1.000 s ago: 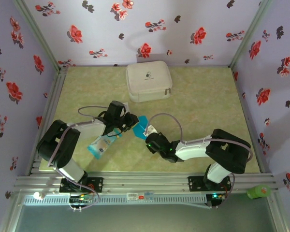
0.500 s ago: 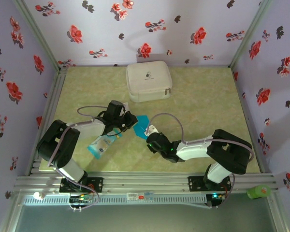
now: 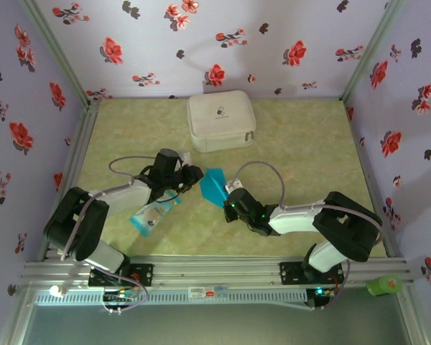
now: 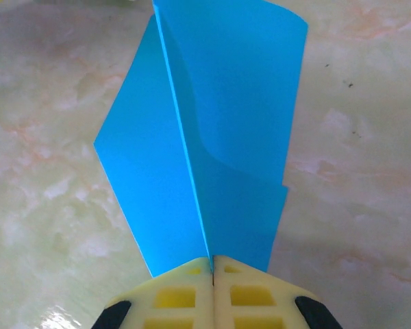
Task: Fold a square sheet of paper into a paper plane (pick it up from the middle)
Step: Fourth fold the wing at the center of the table.
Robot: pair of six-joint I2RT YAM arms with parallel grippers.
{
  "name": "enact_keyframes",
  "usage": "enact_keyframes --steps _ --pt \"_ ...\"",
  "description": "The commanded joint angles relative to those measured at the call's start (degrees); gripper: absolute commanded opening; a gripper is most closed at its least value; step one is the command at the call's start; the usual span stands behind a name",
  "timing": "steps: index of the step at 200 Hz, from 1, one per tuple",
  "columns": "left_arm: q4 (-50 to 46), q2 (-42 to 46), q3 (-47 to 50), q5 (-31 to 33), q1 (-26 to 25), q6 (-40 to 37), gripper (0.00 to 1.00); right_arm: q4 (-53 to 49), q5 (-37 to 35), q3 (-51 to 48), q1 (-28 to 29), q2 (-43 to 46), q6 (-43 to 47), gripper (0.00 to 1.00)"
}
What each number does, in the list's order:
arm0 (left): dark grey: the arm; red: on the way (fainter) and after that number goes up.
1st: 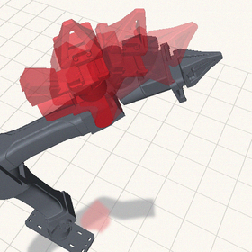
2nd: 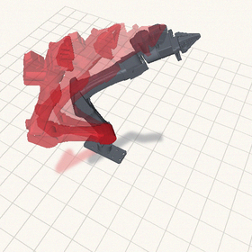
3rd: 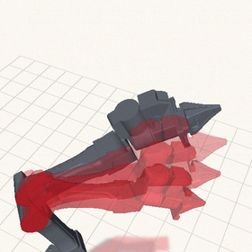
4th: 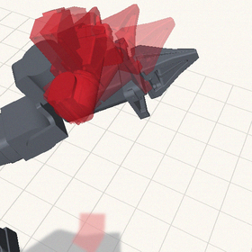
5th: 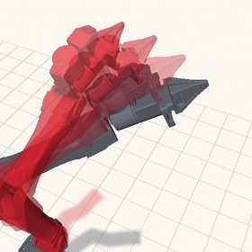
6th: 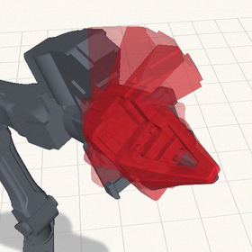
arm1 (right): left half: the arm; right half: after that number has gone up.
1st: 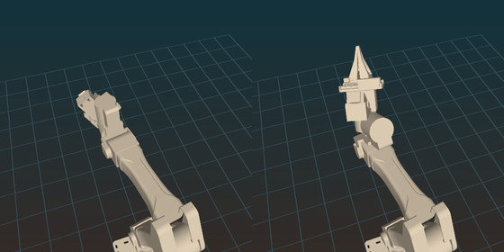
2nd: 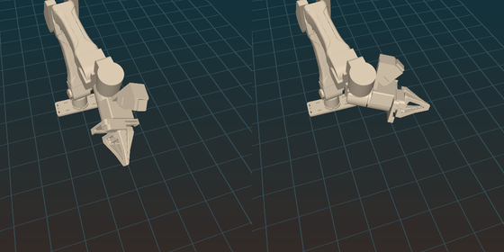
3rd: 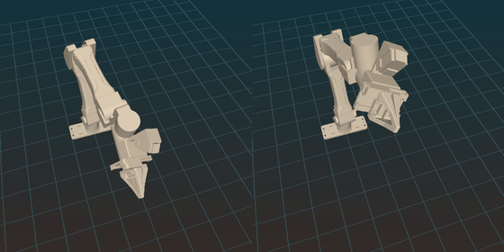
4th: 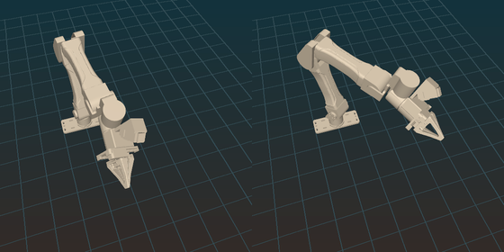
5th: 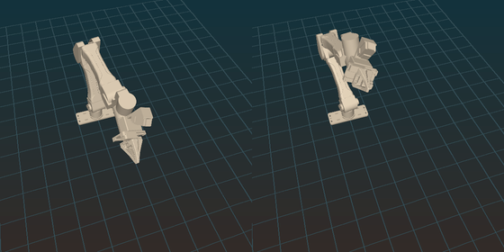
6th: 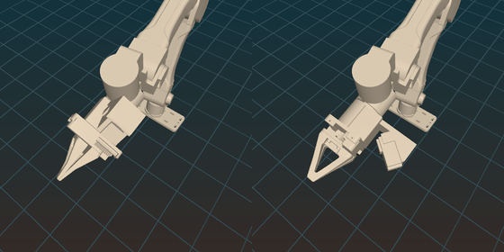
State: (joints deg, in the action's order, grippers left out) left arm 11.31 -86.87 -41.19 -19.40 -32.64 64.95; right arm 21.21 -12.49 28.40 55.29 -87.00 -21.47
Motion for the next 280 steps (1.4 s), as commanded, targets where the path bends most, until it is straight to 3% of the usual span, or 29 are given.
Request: enact_keyframes --steps 1,60,179,280 --pt "-1.0 1.1 1.4 1.8 0.6 -1.4 0.27 4.2 6.9 -1.2 -1.6 0.2 -6.5 0.0" --pt "-0.5 0.9 1.8 1.7 0.6 -1.1 0.28 9.0 14.1 -2.8 -5.4 0.2 -11.2 0.0" --pt "2.1 -0.6 2.9 0.2 0.6 0.4 0.29 5.3 18.6 -1.0 -7.3 -3.2 -14.3 0.0" --pt "4.2 -2.2 2.3 -2.5 0.3 -0.2 0.29 21.3 35.5 -3.7 -13.4 -8.7 -25.5 0.0"
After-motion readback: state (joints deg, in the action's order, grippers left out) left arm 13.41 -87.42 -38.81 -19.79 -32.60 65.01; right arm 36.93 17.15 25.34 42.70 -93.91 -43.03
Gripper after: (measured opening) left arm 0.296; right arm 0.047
